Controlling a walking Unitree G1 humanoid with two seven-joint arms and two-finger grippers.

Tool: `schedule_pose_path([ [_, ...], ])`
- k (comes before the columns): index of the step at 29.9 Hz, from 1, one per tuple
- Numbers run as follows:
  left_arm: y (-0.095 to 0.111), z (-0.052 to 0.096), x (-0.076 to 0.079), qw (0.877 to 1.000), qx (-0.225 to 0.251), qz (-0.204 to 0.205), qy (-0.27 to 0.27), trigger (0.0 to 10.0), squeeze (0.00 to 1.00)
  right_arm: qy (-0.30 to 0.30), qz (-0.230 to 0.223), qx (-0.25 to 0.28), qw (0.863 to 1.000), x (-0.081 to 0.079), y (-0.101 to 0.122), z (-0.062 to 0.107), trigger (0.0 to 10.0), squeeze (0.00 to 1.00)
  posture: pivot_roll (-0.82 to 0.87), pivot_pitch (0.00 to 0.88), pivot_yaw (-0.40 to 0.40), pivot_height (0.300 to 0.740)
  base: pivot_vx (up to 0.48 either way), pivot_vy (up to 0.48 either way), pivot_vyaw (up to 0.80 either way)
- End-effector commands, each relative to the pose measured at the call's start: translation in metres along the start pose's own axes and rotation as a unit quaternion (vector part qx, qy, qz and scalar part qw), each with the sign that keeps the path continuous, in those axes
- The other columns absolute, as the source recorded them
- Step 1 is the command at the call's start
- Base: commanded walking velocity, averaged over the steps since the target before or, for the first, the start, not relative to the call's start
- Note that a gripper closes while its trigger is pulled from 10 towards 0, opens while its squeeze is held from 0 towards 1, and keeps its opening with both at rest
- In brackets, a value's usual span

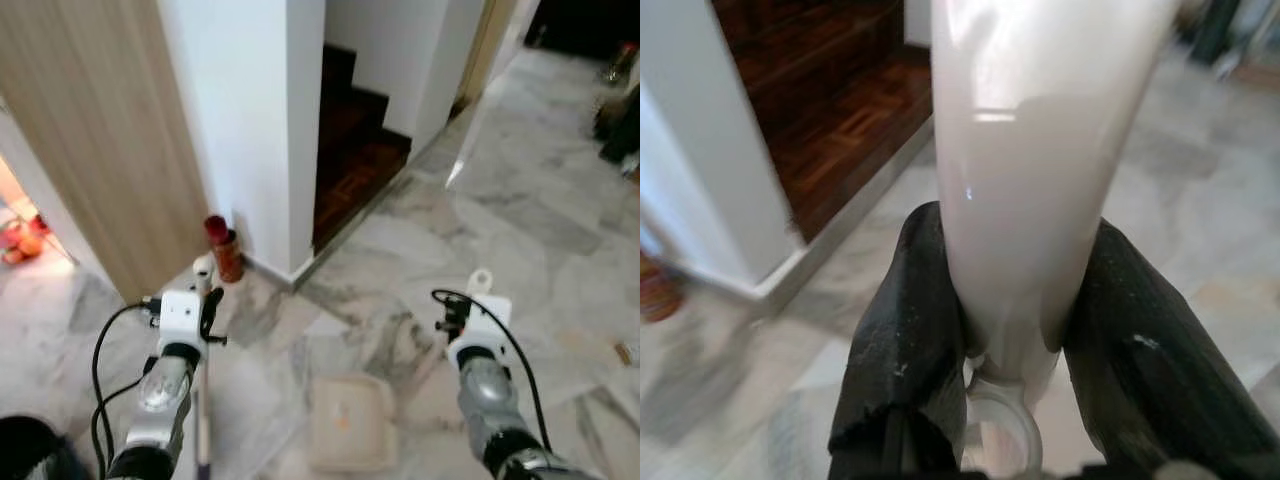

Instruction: Sweep floor

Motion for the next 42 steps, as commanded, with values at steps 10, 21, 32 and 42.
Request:
schedule_pose_path([
  [10,-0.001,0.002,-0.01,1.0,0.005,-0.006,0.014,10.0,0.0,0.038,-0.012,0.014,0.999,-0.027,0.003,-0.003,10.0,0.0,0.11,0.0,-0.048,0.74,0.382,0.0,0.0],
  [21,0.003,-0.002,-0.007,1.0,0.011,-0.006,0.005,10.0,0.0,0.033,-0.015,0.015,0.999,-0.026,0.003,-0.003,10.0,0.0,0.11,0.0,-0.035,0.74,0.382,0.0,0.0],
  [32,0.009,-0.008,-0.013,1.0,0.02,-0.018,-0.014,10.0,0.0,0.012,-0.026,0.015,0.999,-0.022,-0.009,0.006,10.0,0.0,0.11,0.0,0.023,0.74,0.38,0.0,0.0],
  [42,0.011,-0.011,-0.013,1.0,0.024,-0.015,-0.008,10.0,0.0,0.022,-0.018,0.02,0.999,-0.026,-0.004,0.003,10.0,0.0,0.12,0.0,0.013,0.74,0.378,0.0,0.0],
])
Point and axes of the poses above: a point about 5 cm out from each wrist's last joint towards the gripper, its own z axis pointing back from the gripper into the wrist, its own y axis along the axis of the wrist's last joint, x = y × z, the point moved 1 cm from there along -z, pointing out of the wrist towards the gripper, and after that the axes turned 15 degrees about -z, right-handed, at the moved point
